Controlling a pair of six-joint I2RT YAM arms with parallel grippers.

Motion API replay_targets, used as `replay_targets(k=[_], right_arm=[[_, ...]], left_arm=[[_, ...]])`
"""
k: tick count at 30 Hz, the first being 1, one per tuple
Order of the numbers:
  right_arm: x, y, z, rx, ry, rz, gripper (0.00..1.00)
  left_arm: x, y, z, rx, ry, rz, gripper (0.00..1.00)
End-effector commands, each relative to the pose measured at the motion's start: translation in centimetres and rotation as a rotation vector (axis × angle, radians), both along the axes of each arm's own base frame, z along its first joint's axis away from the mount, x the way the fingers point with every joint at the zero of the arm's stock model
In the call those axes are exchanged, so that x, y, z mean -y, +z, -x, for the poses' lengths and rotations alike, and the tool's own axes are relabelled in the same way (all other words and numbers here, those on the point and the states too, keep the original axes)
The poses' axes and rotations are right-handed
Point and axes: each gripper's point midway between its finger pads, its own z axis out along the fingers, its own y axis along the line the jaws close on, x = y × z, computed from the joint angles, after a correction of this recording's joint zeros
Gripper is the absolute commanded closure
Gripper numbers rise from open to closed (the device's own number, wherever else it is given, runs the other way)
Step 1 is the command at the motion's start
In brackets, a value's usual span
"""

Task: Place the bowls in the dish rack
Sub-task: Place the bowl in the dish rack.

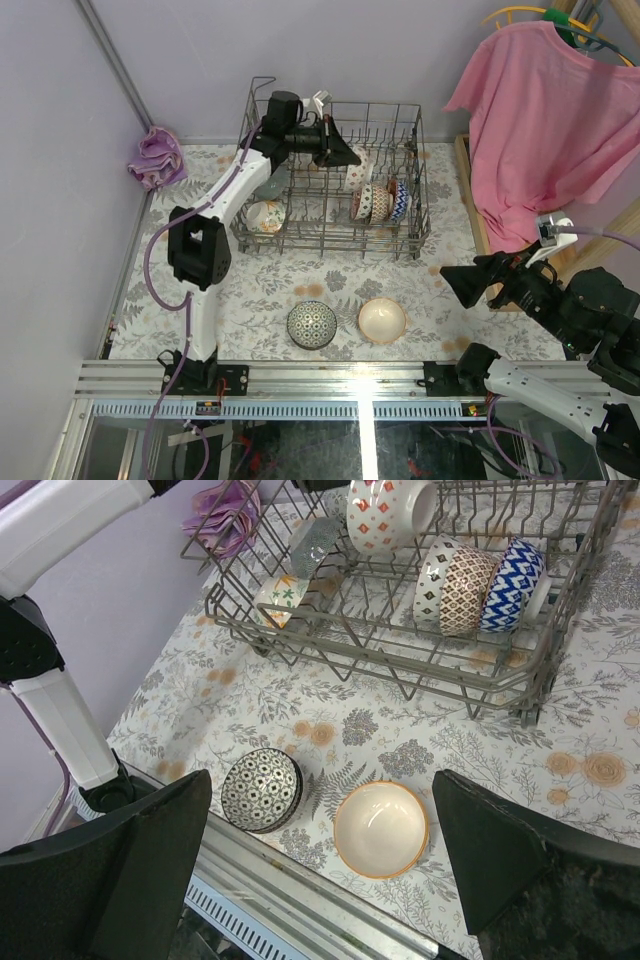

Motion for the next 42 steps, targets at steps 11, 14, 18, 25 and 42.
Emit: replay_targets(k=[11,14,18,25,42], right_arm=[[0.1,-0.1,0.2,0.008,0.014,0.006,0.01],[0.1,-0.3,0.2,0.007,0.013,0.007,0.01],[0.1,-0.4,0.2,0.004,0.014,0.010,0.01],[0.1,-0.8,0.3,0.000,0.012,0.015,0.01],[0.3,-1.3,0.3,-0.005,0.010,0.023,0.01]], left_arm=[[-2.7,-2.0,0.3,-0.137,0.064,0.065,1.00],[-2.9,-1.9,0.0,-0.131,0.072,0.078,1.00],[-2.7,-1.9,-0.4,-0.138,0.067,0.101,1.00],[-2.9,-1.6,-0.8,-0.110,0.102,0.078,1.00],[-2.8,-0.8,0.4,-0.105,0.058,0.231,1.00]])
